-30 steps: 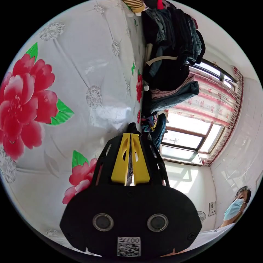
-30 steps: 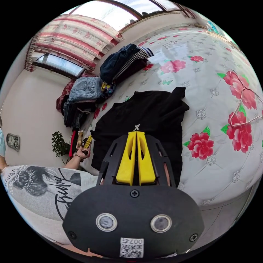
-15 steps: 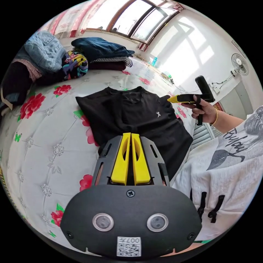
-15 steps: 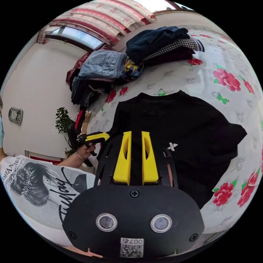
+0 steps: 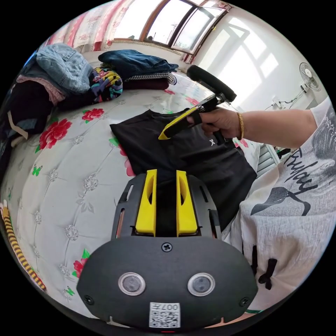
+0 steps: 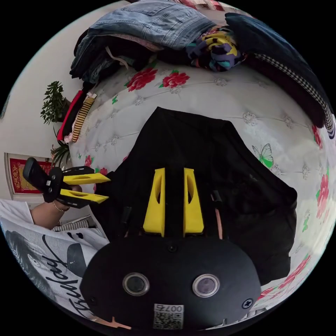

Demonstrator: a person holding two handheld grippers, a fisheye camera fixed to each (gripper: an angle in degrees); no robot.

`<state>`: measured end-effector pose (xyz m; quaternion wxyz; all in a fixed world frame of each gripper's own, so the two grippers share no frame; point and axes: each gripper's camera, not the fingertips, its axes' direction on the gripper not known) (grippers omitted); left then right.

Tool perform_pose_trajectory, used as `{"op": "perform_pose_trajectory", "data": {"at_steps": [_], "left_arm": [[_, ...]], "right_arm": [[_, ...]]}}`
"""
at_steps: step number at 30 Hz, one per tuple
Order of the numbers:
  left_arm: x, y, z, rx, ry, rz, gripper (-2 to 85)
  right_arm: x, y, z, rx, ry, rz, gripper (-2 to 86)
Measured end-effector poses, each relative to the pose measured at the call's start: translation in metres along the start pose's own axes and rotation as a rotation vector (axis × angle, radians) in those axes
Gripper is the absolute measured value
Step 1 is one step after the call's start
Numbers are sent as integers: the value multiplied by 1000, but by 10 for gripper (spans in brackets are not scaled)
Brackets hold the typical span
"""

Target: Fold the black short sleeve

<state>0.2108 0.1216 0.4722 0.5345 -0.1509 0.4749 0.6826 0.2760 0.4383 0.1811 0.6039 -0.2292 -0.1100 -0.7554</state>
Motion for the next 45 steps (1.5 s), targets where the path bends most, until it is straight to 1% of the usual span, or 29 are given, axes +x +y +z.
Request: {"op": "perform_pose_trajectory", "data": {"at_steps": [3,5,6,7,10,12,14,15,17,18,20,21,23,26,27,29,30,32,34,37,40,45], "left_arm": [[-20,13,23,-21,-22,-62,81],[-35,22,56,-104,-33,-109,66],[-36,25,58,-70,-54,-117,60],[-39,27,67,-63,-78,-131,59],[-50,29,86,-55,-41,-170,72],[-58,31,95,-51,-16,-189,86],[-68,36,102,-46,-11,-192,90],[-70,37,103,-45,-17,-190,90],[-83,39,104,-37,-35,-194,88],[-87,39,103,-34,-36,-201,88],[-103,35,103,-18,-33,-219,87],[-107,33,104,-13,-30,-216,87],[-120,18,111,-2,-25,-188,86],[-129,-14,138,-11,-12,-117,86],[-130,-21,145,-13,-4,-101,86],[-127,-58,178,-32,70,-21,87],[-125,-68,188,-41,96,-2,88],[-111,-110,227,-68,220,86,90],[-93,-141,258,-100,276,178,90],[-60,-186,312,-159,321,312,91],[-33,-221,361,-211,354,395,90],[-12,-253,427,-263,419,453,97]], "right_arm": [[2,-1,-8,11,37,-30,12],[6,-1,-17,39,108,-35,9],[6,0,-19,47,117,-37,9],[9,1,-21,50,110,-31,11],[21,10,-29,51,12,46,17],[27,26,-45,114,-41,91,19],[38,59,-73,204,-98,156,21],[42,69,-80,224,-106,174,22],[64,119,-111,292,-113,262,23],[71,134,-119,306,-106,288,23],[104,199,-150,363,-48,430,24],[114,217,-158,379,-36,476,24],[156,293,-183,441,14,704,25],[197,375,-205,545,10,914,26],[204,387,-207,562,3,943,26],[226,421,-216,635,-57,1009,28],[231,426,-217,651,-75,1019,28],[248,441,-219,701,-158,1038,30],[257,445,-219,717,-218,1031,26],[264,444,-218,701,-292,969,13],[260,454,-232,669,-259,912,6],[258,505,-259,754,-323,925,11]]}}
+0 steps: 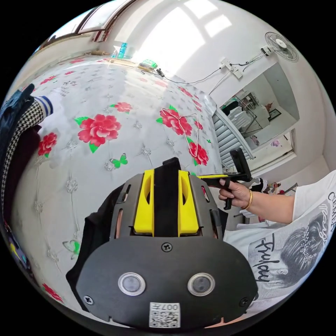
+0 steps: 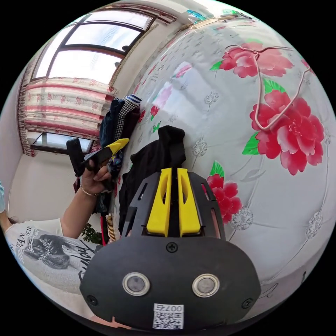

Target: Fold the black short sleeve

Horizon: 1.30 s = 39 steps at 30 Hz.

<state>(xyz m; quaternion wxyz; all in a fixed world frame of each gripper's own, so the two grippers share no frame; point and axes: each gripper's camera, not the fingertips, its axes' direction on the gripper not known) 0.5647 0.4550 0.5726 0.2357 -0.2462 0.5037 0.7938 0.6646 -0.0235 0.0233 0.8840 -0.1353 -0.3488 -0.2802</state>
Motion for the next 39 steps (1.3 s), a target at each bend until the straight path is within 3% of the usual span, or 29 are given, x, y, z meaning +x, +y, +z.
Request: {"op": "perform_pose_trajectory", "data": {"at_steps": [6,10,17,23,29,39], "left_arm": [[-28,-33,85,-190,69,57,119],[-50,-31,127,-307,30,44,30],[-95,-3,56,-10,120,31,-8],[-134,39,17,79,169,-44,-9],[-164,61,4,144,233,-149,-9],[-163,50,8,111,307,-83,-9]], "right_arm": [[10,-2,-9,-19,-130,71,20],[-8,-11,-18,-60,-101,18,10],[-67,-10,-60,-55,-25,-209,0],[-133,-3,-70,-73,71,-436,0],[-91,-13,-97,36,-95,-141,10],[-104,-44,-60,-52,-53,-188,46]]}}
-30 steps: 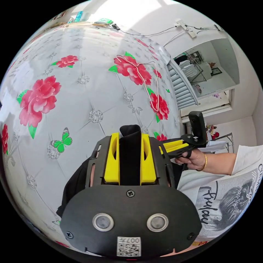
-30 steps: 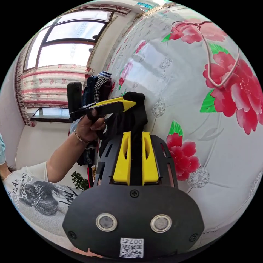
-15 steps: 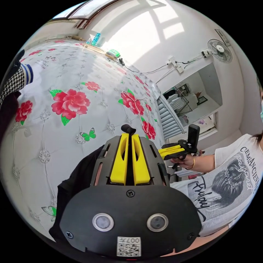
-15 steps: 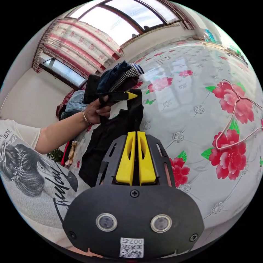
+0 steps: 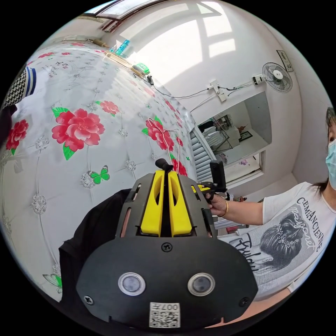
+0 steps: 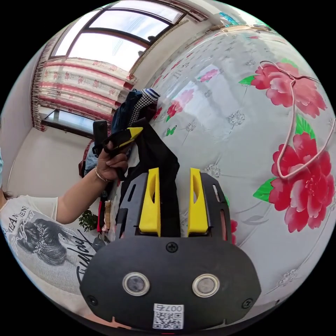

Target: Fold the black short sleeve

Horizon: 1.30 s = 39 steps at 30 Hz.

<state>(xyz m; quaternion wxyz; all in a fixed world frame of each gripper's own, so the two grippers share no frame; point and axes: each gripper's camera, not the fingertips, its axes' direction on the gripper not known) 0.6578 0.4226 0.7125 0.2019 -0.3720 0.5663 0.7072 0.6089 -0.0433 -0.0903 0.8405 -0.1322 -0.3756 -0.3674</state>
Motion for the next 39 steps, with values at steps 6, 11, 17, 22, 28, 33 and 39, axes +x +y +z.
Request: {"op": "perform_pose_trajectory", "data": {"at_steps": [6,11,17,22,28,33,39], "left_arm": [[5,-3,-7,-34,-43,19,-9],[-1,0,-10,-40,-41,-42,-9],[19,-9,-6,-49,-69,-50,-9],[44,-11,-35,19,-17,-4,-9],[85,16,-81,71,-54,51,-9],[104,58,-106,70,-137,-20,-8],[107,113,-127,118,-188,-256,14]], "right_arm": [[-17,-2,14,-21,-70,-70,8],[-2,27,-15,72,-134,24,0],[-6,36,4,97,-193,86,-1],[-61,42,11,58,-142,-86,-1],[-184,54,65,-163,44,-533,0],[-243,81,152,-366,132,-767,2],[-257,124,257,-583,125,-836,26]]}}
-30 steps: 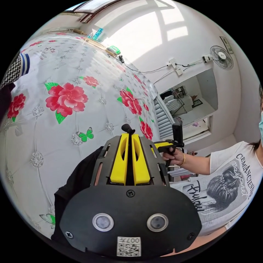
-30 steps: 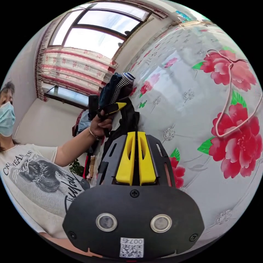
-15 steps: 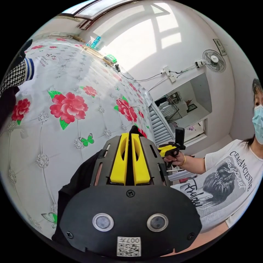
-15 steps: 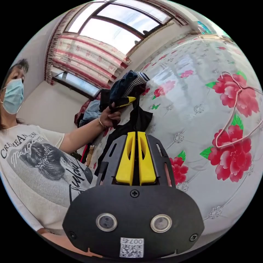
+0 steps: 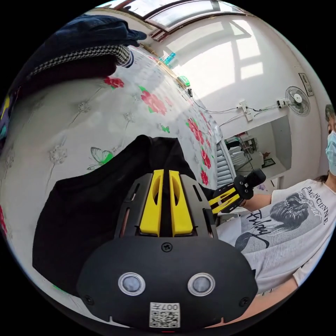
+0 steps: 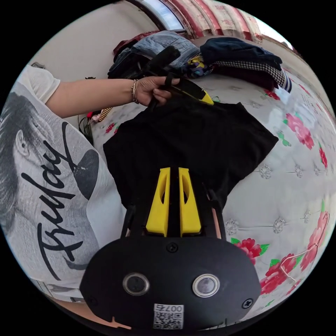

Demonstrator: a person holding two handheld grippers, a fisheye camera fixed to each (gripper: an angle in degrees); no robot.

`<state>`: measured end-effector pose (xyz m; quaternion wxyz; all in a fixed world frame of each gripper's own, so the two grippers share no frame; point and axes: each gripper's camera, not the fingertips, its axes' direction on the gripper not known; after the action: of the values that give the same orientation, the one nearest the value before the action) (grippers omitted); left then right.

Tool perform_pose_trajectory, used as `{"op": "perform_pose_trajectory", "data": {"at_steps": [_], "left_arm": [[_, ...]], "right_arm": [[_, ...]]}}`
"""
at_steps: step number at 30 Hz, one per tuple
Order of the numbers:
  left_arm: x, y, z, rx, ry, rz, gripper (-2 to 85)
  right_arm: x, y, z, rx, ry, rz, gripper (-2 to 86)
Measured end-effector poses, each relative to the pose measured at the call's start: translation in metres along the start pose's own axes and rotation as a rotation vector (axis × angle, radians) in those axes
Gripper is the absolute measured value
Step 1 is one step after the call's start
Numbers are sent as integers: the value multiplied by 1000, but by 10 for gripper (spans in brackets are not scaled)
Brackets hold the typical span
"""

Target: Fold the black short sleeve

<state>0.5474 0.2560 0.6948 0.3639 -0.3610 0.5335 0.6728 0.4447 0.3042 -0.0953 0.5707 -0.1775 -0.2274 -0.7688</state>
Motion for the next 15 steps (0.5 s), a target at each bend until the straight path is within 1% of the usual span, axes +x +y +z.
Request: {"op": "perform_pose_trajectory", "data": {"at_steps": [3,5,8,12,15], "left_arm": [[15,12,-17,59,-10,-46,26],[41,13,-22,76,-6,-26,32],[80,6,-9,28,-15,32,37],[120,1,9,-34,-42,62,40],[139,10,9,-21,-30,-12,41]], "right_arm": [[-10,-14,23,-28,-69,-19,39],[-11,-23,21,-12,-29,-30,45],[14,-33,6,65,40,41,50],[60,-47,7,75,111,146,54],[86,-60,49,-90,123,172,56]]}}
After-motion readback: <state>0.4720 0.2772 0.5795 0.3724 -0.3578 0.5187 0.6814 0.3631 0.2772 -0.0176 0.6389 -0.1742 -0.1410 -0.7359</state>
